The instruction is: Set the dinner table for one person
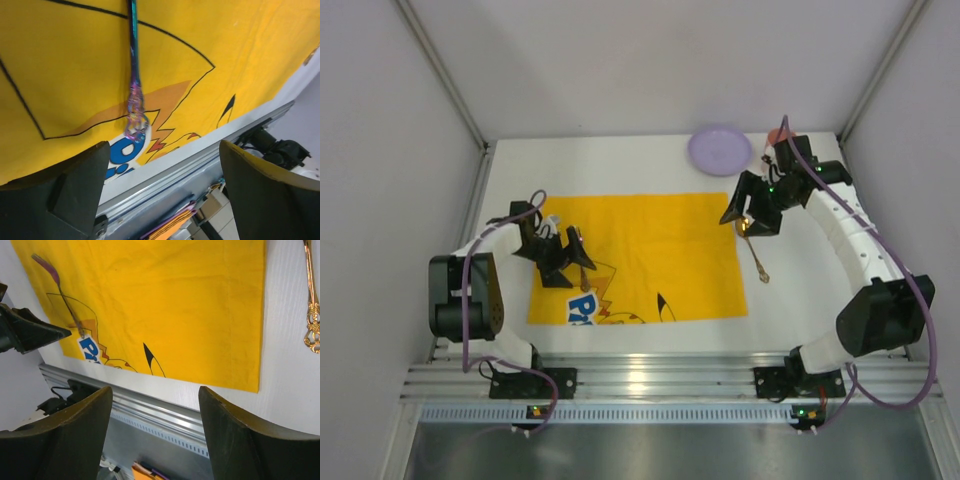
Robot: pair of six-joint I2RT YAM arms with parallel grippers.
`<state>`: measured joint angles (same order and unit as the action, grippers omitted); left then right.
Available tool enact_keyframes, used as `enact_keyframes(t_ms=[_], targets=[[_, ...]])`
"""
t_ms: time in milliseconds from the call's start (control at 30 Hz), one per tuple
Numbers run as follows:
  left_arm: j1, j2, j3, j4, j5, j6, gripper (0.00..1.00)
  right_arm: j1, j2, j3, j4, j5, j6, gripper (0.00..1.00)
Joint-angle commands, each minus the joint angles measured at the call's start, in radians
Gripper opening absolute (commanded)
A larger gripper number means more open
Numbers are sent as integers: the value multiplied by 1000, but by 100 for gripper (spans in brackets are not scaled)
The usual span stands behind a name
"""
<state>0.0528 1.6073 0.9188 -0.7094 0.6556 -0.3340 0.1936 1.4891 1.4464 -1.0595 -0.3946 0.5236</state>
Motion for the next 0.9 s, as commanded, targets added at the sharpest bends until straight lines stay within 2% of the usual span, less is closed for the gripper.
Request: enact_keyframes(t_ms=[0, 233, 367, 500, 767, 867], targets=[[10, -40, 61, -97, -144, 12, 98, -5, 11, 5, 20, -3, -14, 70], [10, -73, 159, -173, -287, -11, 98, -17, 13, -33, 48, 140, -33, 70], [9, -107, 180, -150, -272, -57, 98, -39, 37, -127, 90, 288, -30, 67], [-4, -151, 166, -125, -278, -69, 96, -77, 82, -195, 165, 355, -30, 62], [-50, -211, 132, -114, -301, -68, 93, -92, 241, -118, 204, 480, -102, 53], [-76, -236, 118, -108, -306, -71, 93, -92, 305, -80, 214, 478, -106, 49]])
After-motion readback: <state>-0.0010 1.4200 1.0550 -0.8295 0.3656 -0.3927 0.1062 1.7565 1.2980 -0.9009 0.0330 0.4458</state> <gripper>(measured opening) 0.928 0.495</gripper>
